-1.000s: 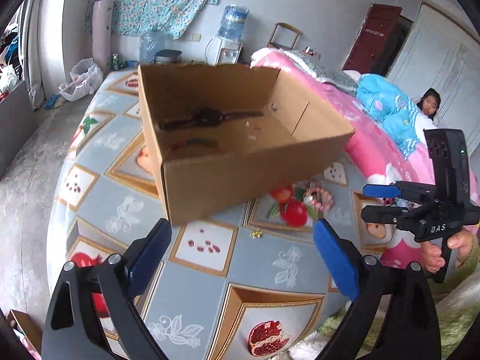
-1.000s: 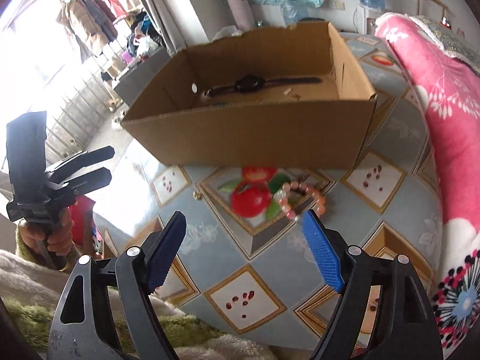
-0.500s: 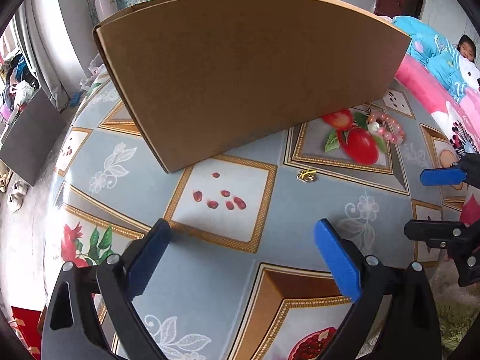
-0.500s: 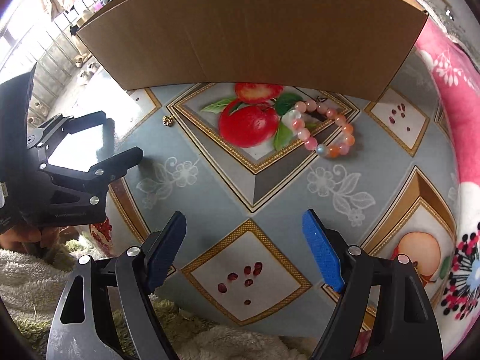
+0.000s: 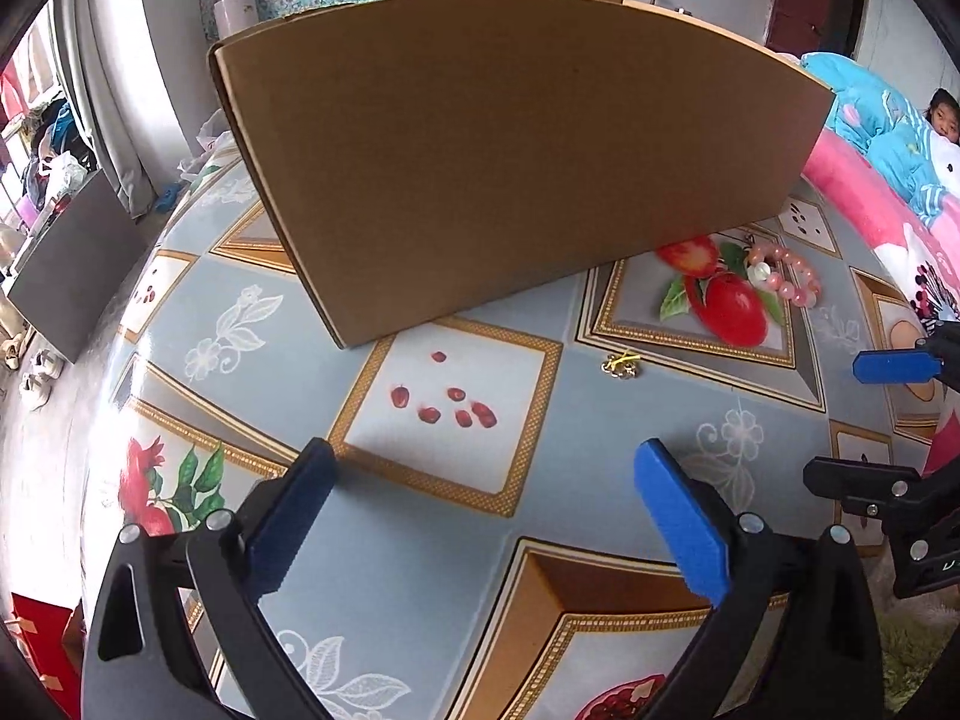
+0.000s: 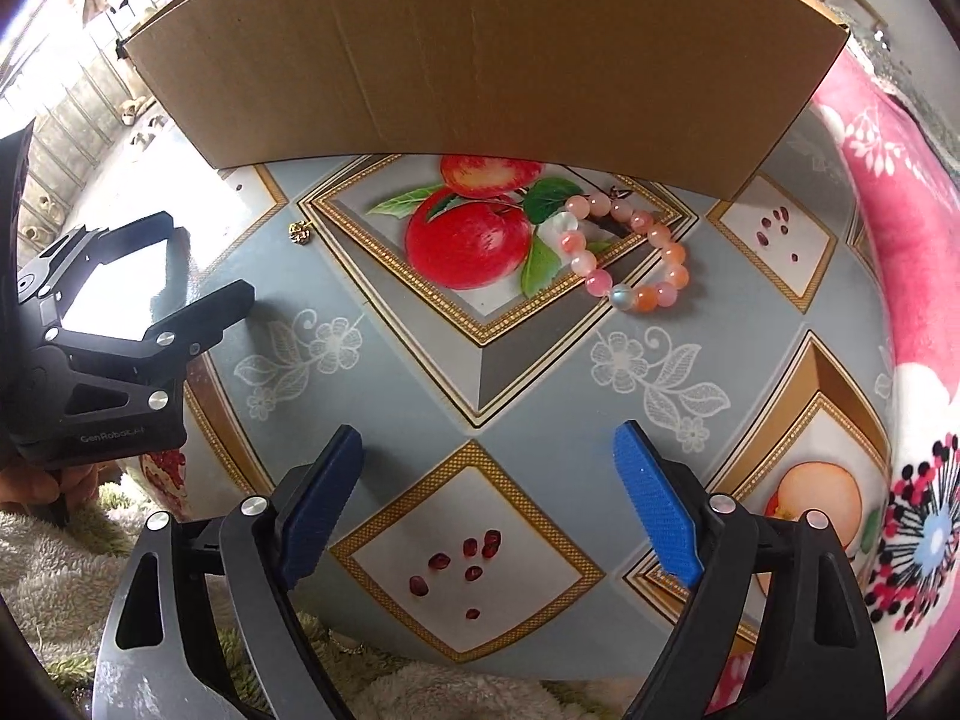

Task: Organize jewelry

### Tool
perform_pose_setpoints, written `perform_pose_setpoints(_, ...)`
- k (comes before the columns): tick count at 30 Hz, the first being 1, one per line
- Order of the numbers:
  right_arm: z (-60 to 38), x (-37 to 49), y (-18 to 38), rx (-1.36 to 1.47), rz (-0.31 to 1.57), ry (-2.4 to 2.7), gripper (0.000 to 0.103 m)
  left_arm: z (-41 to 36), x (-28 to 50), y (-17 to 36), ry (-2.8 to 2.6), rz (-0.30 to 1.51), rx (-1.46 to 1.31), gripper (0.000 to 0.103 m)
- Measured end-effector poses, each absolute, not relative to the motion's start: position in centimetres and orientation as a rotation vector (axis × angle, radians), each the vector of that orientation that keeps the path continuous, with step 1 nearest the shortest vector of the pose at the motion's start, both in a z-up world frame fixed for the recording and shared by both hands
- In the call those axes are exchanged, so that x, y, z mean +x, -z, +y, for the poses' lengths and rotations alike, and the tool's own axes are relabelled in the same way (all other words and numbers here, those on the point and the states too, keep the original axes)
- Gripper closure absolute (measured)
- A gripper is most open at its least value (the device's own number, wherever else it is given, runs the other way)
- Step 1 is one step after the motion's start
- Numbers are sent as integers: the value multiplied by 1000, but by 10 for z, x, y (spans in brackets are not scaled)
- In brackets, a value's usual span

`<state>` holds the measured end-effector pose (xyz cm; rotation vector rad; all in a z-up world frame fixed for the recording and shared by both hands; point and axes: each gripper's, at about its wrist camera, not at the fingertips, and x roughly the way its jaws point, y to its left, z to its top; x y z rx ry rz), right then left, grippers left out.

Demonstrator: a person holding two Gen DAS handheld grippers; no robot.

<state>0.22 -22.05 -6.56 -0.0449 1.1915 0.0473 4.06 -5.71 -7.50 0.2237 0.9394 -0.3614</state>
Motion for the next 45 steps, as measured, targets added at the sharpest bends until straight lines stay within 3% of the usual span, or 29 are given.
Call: perform_pose_setpoints(45,-222,15,66,-46,1185,-39,18,-60,44,74,326,962,213,4)
